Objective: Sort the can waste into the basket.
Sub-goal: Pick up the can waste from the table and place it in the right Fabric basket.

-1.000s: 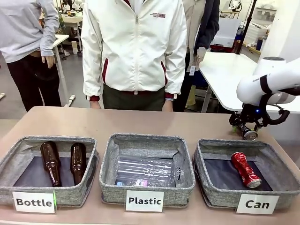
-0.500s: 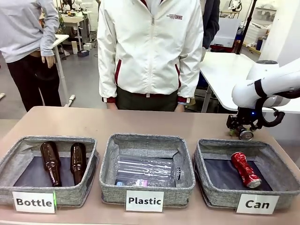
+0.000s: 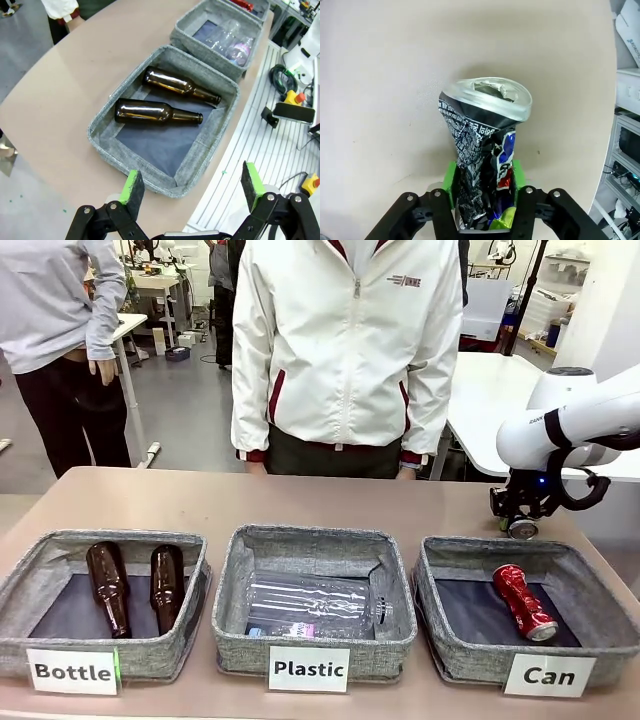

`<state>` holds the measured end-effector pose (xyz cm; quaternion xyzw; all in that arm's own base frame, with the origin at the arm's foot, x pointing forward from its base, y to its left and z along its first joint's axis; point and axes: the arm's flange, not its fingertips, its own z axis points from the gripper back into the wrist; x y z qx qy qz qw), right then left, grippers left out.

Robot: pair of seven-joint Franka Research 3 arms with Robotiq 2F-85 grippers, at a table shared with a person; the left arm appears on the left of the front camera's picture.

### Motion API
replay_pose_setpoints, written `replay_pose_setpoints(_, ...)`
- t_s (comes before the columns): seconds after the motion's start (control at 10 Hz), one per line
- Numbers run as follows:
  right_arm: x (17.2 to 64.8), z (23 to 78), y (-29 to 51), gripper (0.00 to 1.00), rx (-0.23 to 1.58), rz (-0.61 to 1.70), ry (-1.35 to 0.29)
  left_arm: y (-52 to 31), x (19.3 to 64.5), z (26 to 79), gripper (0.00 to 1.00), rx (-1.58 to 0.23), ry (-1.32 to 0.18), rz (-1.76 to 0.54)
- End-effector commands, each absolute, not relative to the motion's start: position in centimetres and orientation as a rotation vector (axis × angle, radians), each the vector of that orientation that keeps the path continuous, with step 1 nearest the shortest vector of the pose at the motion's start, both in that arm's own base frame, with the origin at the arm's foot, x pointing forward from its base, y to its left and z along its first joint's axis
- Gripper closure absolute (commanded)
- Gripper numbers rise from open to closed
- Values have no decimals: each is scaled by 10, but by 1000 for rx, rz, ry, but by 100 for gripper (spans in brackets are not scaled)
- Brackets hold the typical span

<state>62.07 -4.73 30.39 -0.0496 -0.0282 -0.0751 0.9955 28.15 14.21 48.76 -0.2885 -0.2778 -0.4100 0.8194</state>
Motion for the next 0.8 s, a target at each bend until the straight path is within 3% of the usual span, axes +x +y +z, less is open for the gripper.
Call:
replay_pose_setpoints(0.0, 619, 304, -46, 100, -115, -164, -59, 141, 281, 489, 0, -615, -583, -863)
replay_pose_setpoints(0.3, 613, 315, -47, 100, -125, -174, -85, 141, 281, 489, 0, -615, -583, -863)
replay_pose_setpoints(0.4, 597, 349, -50, 100, -138, -160, -153, 141, 281, 489, 0, -615, -583, -863)
replay_pose_setpoints(0.5, 575, 394, -52, 100, -132, -84, -212, 141, 281, 489, 0, -615, -583, -863)
replay_pose_setpoints(0.7, 519, 466, -36, 100, -112, 313, -168, 141, 281, 489, 0, -615, -583, -863)
